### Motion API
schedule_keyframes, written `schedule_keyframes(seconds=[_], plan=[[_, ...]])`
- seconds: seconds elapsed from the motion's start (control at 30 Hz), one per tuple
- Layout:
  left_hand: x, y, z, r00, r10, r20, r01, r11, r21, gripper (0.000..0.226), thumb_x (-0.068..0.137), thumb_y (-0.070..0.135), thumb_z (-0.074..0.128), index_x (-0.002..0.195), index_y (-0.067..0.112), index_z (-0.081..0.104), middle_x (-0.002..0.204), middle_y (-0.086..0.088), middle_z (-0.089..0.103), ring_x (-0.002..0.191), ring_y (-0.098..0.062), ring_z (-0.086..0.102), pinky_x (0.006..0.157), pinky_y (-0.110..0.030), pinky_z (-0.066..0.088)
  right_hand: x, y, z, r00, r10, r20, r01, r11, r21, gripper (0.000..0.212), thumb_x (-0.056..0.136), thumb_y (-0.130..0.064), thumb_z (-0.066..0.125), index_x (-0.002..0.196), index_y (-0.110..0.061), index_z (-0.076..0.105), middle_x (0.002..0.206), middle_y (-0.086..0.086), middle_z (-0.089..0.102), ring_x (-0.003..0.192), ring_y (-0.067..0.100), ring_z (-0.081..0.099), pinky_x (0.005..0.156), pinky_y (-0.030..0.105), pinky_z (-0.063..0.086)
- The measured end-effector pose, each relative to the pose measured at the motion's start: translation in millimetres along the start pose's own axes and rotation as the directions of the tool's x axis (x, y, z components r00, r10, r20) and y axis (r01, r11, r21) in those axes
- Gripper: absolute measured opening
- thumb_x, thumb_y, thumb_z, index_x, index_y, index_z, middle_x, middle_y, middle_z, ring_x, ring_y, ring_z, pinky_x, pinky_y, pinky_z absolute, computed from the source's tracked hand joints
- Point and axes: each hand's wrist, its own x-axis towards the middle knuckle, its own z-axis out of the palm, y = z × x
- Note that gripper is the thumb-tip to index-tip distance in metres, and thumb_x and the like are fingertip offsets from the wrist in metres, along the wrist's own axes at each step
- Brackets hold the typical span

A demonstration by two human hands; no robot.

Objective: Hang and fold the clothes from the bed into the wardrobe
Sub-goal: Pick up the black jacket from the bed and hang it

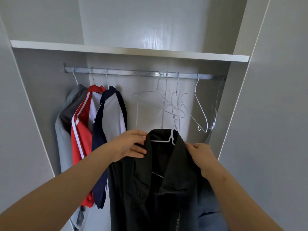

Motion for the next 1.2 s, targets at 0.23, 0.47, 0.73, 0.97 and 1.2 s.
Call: schedule_keyframes(seconds=[0.23, 0.47, 0.73, 0.97, 1.2], plan=[[11.0, -12.1, -17.1, 0.981, -0.051, -0.188, 0.048, 0.999, -0.025, 0.016, 0.089, 0.010, 0.056, 0.103, 0.017, 0.063, 0.097, -0.008, 0.067, 0.087, -0.023, 0.066, 0.065, -0.030, 0.055, -6.7, -5.9, 25.0, 0.922, 0.132, 0.364, -0.186, 0.976, 0.116, 0.024, 0.088, -0.034, 0.062, 0.084, -0.011, 0.060, 0.087, 0.009, 0.065, 0.081, 0.022, 0.062, 0.070, 0.031, 0.052], [20.2, -11.0, -49.6, 0.932, -0.036, -0.361, 0.033, 0.999, -0.013, 0.014, 0.090, 0.006, 0.052, 0.091, 0.016, 0.062, 0.086, -0.005, 0.066, 0.078, -0.019, 0.065, 0.066, -0.030, 0.053, -2.3, -22.9, 78.2, 0.876, 0.116, 0.468, -0.241, 0.946, 0.215, 0.022, 0.093, -0.026, 0.055, 0.099, -0.006, 0.057, 0.096, 0.011, 0.063, 0.085, 0.022, 0.061, 0.065, 0.027, 0.050], [70.1, 10.9, -117.1, 0.843, 0.211, -0.496, -0.086, 0.961, 0.262, 0.014, 0.092, 0.006, 0.050, 0.099, 0.016, 0.058, 0.104, -0.005, 0.057, 0.092, -0.017, 0.052, 0.071, -0.027, 0.043, 41.1, -74.5, 138.5, 0.932, 0.050, 0.360, -0.194, 0.905, 0.378, 0.014, 0.095, -0.016, 0.051, 0.096, -0.002, 0.054, 0.093, 0.013, 0.059, 0.082, 0.020, 0.059, 0.055, 0.022, 0.048], [140.2, 36.0, -182.1, 0.776, 0.450, -0.441, -0.075, 0.762, 0.643, 0.022, 0.091, 0.006, 0.052, 0.107, 0.016, 0.064, 0.120, -0.009, 0.059, 0.101, -0.019, 0.056, 0.082, -0.027, 0.044, 97.7, -123.9, 190.9, 0.965, 0.016, 0.262, -0.128, 0.899, 0.419, 0.013, 0.094, -0.013, 0.051, 0.085, -0.009, 0.043, 0.089, 0.011, 0.052, 0.074, 0.017, 0.050, 0.058, 0.025, 0.044], [205.2, 52.7, -233.0, 0.792, 0.503, -0.346, -0.021, 0.588, 0.808, 0.027, 0.088, 0.011, 0.054, 0.111, 0.018, 0.066, 0.137, -0.011, 0.045, 0.121, -0.030, 0.046, 0.102, -0.040, 0.040, 156.4, -176.0, 238.6, 0.993, -0.048, 0.105, -0.011, 0.863, 0.505, 0.016, 0.094, -0.010, 0.050, 0.082, -0.010, 0.039, 0.084, 0.009, 0.049, 0.071, 0.016, 0.047, 0.059, 0.024, 0.044]])
